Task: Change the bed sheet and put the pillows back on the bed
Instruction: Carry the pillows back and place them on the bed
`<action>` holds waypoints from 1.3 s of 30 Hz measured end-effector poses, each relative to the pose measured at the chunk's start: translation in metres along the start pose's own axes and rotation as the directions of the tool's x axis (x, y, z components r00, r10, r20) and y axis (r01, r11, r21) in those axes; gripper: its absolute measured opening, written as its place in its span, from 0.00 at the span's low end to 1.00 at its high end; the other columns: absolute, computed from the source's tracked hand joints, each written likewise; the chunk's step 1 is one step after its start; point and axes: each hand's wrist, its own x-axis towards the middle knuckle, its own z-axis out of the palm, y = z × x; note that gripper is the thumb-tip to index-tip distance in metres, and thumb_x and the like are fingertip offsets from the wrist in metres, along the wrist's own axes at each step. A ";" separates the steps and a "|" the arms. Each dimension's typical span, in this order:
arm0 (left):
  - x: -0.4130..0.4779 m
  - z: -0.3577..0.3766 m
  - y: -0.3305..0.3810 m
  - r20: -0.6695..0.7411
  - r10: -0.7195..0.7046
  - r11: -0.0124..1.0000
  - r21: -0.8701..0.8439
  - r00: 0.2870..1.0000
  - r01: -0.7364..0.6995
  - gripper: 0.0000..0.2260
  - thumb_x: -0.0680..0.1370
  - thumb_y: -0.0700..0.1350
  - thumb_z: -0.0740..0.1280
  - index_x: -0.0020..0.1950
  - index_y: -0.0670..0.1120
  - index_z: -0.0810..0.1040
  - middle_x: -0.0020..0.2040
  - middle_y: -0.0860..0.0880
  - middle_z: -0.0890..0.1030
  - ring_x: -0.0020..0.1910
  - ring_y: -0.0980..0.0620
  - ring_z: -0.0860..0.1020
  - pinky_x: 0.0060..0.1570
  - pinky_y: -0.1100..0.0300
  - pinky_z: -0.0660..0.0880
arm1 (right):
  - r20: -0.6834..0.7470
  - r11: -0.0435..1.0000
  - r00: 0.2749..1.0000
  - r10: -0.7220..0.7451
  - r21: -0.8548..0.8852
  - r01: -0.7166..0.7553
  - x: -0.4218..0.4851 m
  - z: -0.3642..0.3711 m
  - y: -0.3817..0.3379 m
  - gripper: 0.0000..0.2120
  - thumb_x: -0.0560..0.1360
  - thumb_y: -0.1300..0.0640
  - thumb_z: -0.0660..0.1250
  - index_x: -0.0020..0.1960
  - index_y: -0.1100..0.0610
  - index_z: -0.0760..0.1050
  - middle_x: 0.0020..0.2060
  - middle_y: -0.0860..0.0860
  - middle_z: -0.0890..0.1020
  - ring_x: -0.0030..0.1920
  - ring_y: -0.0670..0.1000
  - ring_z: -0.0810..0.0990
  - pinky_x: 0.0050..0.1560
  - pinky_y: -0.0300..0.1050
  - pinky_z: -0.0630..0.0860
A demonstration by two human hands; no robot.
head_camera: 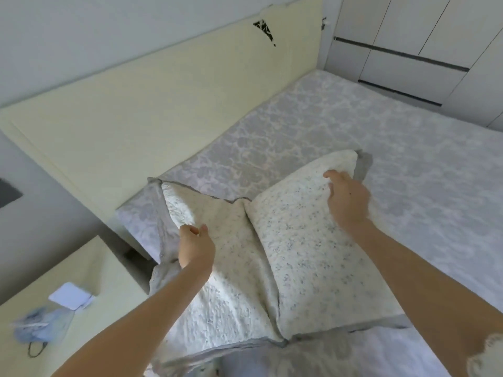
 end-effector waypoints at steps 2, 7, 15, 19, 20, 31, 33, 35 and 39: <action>0.023 0.013 0.004 0.020 -0.022 0.999 -0.047 1.000 0.023 0.08 0.81 0.47 0.58 0.49 0.42 0.65 0.33 0.46 0.70 0.30 0.48 0.67 0.30 0.57 0.65 | 0.016 0.999 0.999 -0.031 -0.030 0.032 0.048 0.018 -0.014 0.20 0.69 0.75 0.65 0.56 0.59 0.78 0.34 0.57 0.78 0.26 0.57 0.74 0.26 0.39 0.62; 0.095 0.039 -0.019 0.428 -0.269 0.943 0.298 0.863 0.147 0.05 0.79 0.37 0.57 0.53 0.38 0.70 0.43 0.40 0.75 0.37 0.46 0.72 0.36 0.57 0.66 | 0.158 0.985 0.983 0.087 -0.164 -0.061 0.120 0.060 -0.048 0.25 0.74 0.70 0.57 0.69 0.58 0.69 0.44 0.57 0.79 0.37 0.57 0.75 0.39 0.48 0.70; 0.239 0.081 0.005 0.654 0.001 0.675 0.558 0.757 -0.483 0.15 0.82 0.48 0.57 0.66 0.42 0.69 0.63 0.44 0.74 0.59 0.46 0.75 0.56 0.55 0.72 | 0.544 0.839 0.646 0.535 -0.251 -0.483 0.018 0.167 -0.040 0.20 0.81 0.51 0.56 0.71 0.54 0.64 0.66 0.55 0.71 0.60 0.57 0.76 0.58 0.50 0.73; 0.289 0.136 -0.003 0.691 0.122 0.530 0.561 0.712 -0.636 0.17 0.82 0.52 0.56 0.62 0.40 0.70 0.58 0.42 0.76 0.56 0.44 0.75 0.53 0.54 0.71 | 0.611 0.562 0.326 0.722 -0.241 -0.791 -0.042 0.215 -0.022 0.28 0.80 0.44 0.57 0.73 0.58 0.59 0.66 0.60 0.71 0.63 0.61 0.73 0.59 0.53 0.72; 0.299 0.151 -0.008 0.696 0.148 0.515 0.552 0.703 -0.655 0.18 0.81 0.53 0.56 0.63 0.40 0.70 0.57 0.42 0.77 0.55 0.43 0.75 0.52 0.54 0.71 | 0.612 0.500 0.275 0.741 -0.229 -0.835 -0.050 0.227 -0.019 0.30 0.79 0.42 0.57 0.74 0.58 0.57 0.66 0.61 0.71 0.63 0.61 0.73 0.59 0.54 0.72; 0.345 0.288 -0.040 0.699 -0.048 0.766 0.485 0.714 -0.423 0.42 0.70 0.74 0.53 0.76 0.50 0.51 0.71 0.43 0.67 0.63 0.38 0.72 0.61 0.43 0.70 | 0.469 0.004 0.111 0.876 0.224 -0.975 -0.048 0.329 0.001 0.43 0.68 0.31 0.66 0.75 0.43 0.49 0.67 0.52 0.69 0.63 0.59 0.72 0.60 0.58 0.73; 0.341 0.289 -0.034 0.649 -0.105 0.910 0.367 0.754 -0.190 0.42 0.70 0.70 0.61 0.75 0.47 0.56 0.70 0.46 0.69 0.63 0.41 0.73 0.61 0.46 0.71 | 0.430 0.004 0.138 0.892 0.299 -0.954 -0.044 0.325 0.000 0.43 0.65 0.31 0.69 0.74 0.46 0.58 0.65 0.47 0.74 0.62 0.54 0.74 0.61 0.58 0.74; 0.337 0.284 -0.021 0.620 -0.120 0.972 0.233 0.775 -0.036 0.35 0.70 0.63 0.69 0.71 0.47 0.65 0.64 0.48 0.74 0.61 0.45 0.74 0.59 0.49 0.73 | 0.395 -0.013 0.160 0.905 0.402 -0.916 -0.033 0.313 -0.003 0.34 0.66 0.38 0.72 0.67 0.49 0.70 0.57 0.45 0.79 0.57 0.51 0.78 0.58 0.57 0.77; 0.334 0.264 0.040 0.622 0.049 0.999 -0.018 0.782 -0.048 0.22 0.70 0.57 0.72 0.60 0.50 0.74 0.51 0.55 0.79 0.51 0.53 0.79 0.48 0.57 0.77 | 0.295 0.040 0.249 0.922 0.570 -0.821 0.022 0.278 -0.013 0.12 0.73 0.53 0.71 0.55 0.54 0.79 0.45 0.44 0.82 0.49 0.49 0.81 0.54 0.55 0.79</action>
